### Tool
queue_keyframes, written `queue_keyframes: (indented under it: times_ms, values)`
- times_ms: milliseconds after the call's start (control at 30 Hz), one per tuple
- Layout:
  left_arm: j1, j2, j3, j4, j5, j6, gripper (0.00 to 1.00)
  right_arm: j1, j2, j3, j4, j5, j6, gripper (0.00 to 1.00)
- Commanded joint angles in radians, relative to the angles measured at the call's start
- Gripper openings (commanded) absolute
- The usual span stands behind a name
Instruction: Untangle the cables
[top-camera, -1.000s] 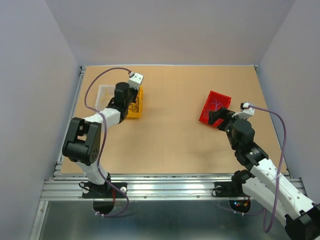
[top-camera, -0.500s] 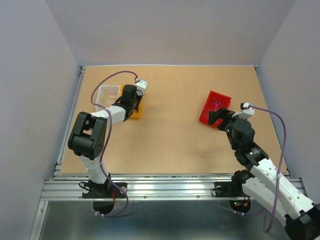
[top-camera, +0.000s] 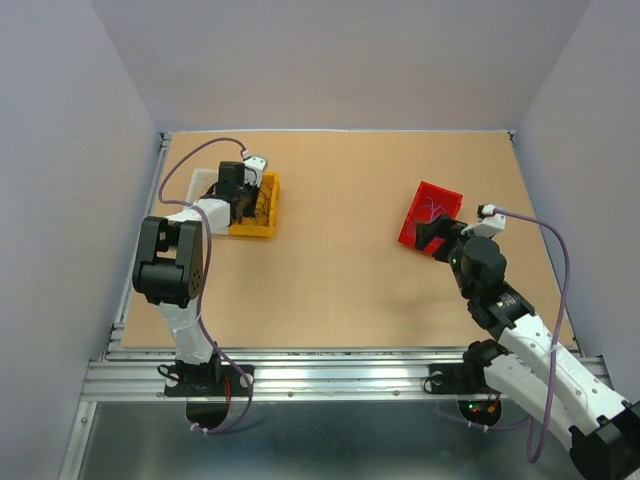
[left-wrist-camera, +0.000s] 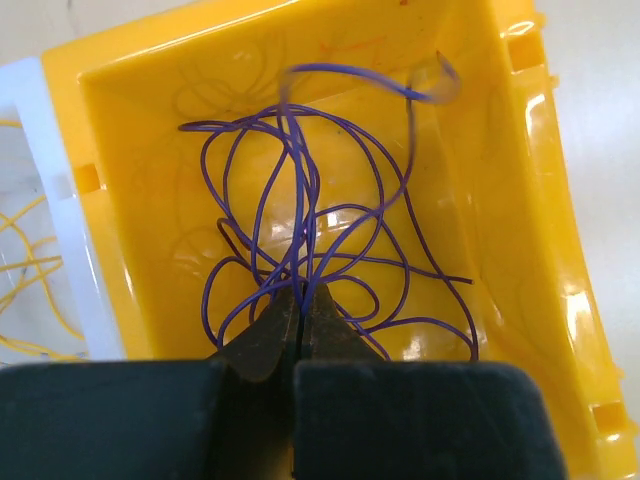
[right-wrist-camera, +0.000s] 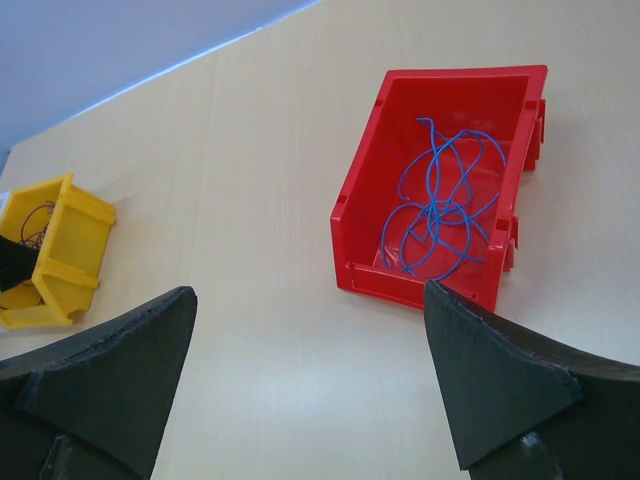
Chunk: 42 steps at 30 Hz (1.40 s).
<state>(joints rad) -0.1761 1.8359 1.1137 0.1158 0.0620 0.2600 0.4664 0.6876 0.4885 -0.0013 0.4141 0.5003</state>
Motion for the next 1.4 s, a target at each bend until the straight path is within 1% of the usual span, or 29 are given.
queue_keyframes:
  times_ms: [0,267,333,433,533,567,600,633,700,767,833,867,900,933,967,1000,1033,1100,1133,1167,1200,1233,1267,1300,1333,1367]
  values:
    - [0.017,0.005,0.035,-0.041,0.045,-0.002,0.0,0.006,-0.008,-0.013,0.023,0.0,-0.014,1.0]
    - [0.017,0.02,0.043,-0.038,0.058,0.002,0.0,0.005,-0.014,-0.016,0.023,0.0,-0.013,1.0]
    - [0.013,0.031,0.051,-0.039,0.055,0.002,0.04,0.005,-0.011,-0.014,0.023,-0.001,-0.014,1.0]
    - [0.012,0.051,0.07,-0.042,0.052,-0.004,0.16,0.005,-0.01,-0.014,0.023,-0.003,-0.012,1.0]
    - [0.012,0.045,0.077,-0.044,0.059,-0.007,0.31,0.005,-0.011,-0.014,0.023,-0.003,-0.009,1.0]
    - [0.012,0.014,0.058,-0.038,0.065,-0.007,0.44,0.005,-0.011,-0.014,0.023,-0.003,-0.009,1.0]
    - [0.012,-0.009,0.045,-0.016,0.074,-0.005,0.5,0.006,-0.011,-0.016,0.023,-0.005,-0.009,1.0]
    - [0.012,-0.061,0.031,-0.007,0.076,-0.005,0.54,0.006,-0.008,-0.013,0.023,-0.006,-0.008,1.0]
    - [0.012,-0.114,-0.011,0.019,0.07,-0.002,0.6,0.005,0.009,-0.01,0.024,-0.011,-0.008,1.0]
    - [0.012,-0.182,-0.041,0.027,0.062,-0.002,0.62,0.006,0.026,-0.002,0.026,-0.021,-0.009,1.0]
    - [0.012,-0.217,-0.058,0.03,0.055,-0.002,0.63,0.006,0.042,0.002,0.029,-0.029,-0.019,1.0]
    - [0.012,-0.252,-0.069,0.03,0.056,0.002,0.64,0.006,0.056,0.002,0.046,-0.052,-0.028,1.0]
    - [0.012,-0.273,-0.089,0.03,0.058,0.004,0.68,0.005,0.062,-0.004,0.059,-0.067,-0.058,1.0]
    - [0.012,-0.321,-0.101,0.035,0.058,0.007,0.73,0.006,0.066,-0.008,0.073,-0.086,-0.068,1.0]
    - [0.012,-0.352,-0.139,0.044,0.064,0.011,0.96,0.006,0.07,-0.011,0.098,-0.121,-0.081,1.0]
    - [0.013,-0.386,-0.164,0.073,0.073,0.013,0.99,0.006,0.069,-0.014,0.107,-0.136,-0.089,1.0]
    - [0.013,-0.464,-0.187,0.085,0.078,0.016,0.99,0.005,0.064,-0.022,0.116,-0.165,-0.101,1.0]
    - [0.015,-0.547,-0.256,0.107,0.084,0.03,0.99,0.006,0.032,-0.034,0.145,-0.196,-0.112,1.0]
    - [0.02,-0.644,-0.282,0.113,0.085,0.035,0.99,0.005,0.017,-0.051,0.153,-0.214,-0.121,1.0]
    - [0.026,-0.7,-0.311,0.119,0.09,0.045,0.99,0.005,-0.006,-0.062,0.164,-0.221,-0.124,1.0]
    - [0.03,-0.754,-0.38,0.134,0.094,0.065,0.99,0.005,-0.048,-0.07,0.165,-0.222,-0.128,1.0]
    - [0.035,-0.87,-0.414,0.14,0.099,0.077,0.99,0.005,-0.074,-0.077,0.165,-0.222,-0.134,1.0]
    - [0.044,-0.932,-0.452,0.148,0.101,0.085,0.99,0.005,-0.097,-0.096,0.165,-0.219,-0.14,1.0]
    - [0.049,-0.992,-0.535,0.157,0.101,0.091,0.99,0.005,-0.118,-0.103,0.165,-0.218,-0.138,1.0]
    - [0.05,-1.109,-0.573,0.177,0.085,0.084,0.99,0.006,-0.161,-0.113,0.165,-0.21,-0.141,1.0]
    - [0.05,-1.171,-0.615,0.183,0.075,0.078,0.99,0.005,-0.178,-0.117,0.165,-0.207,-0.141,1.0]
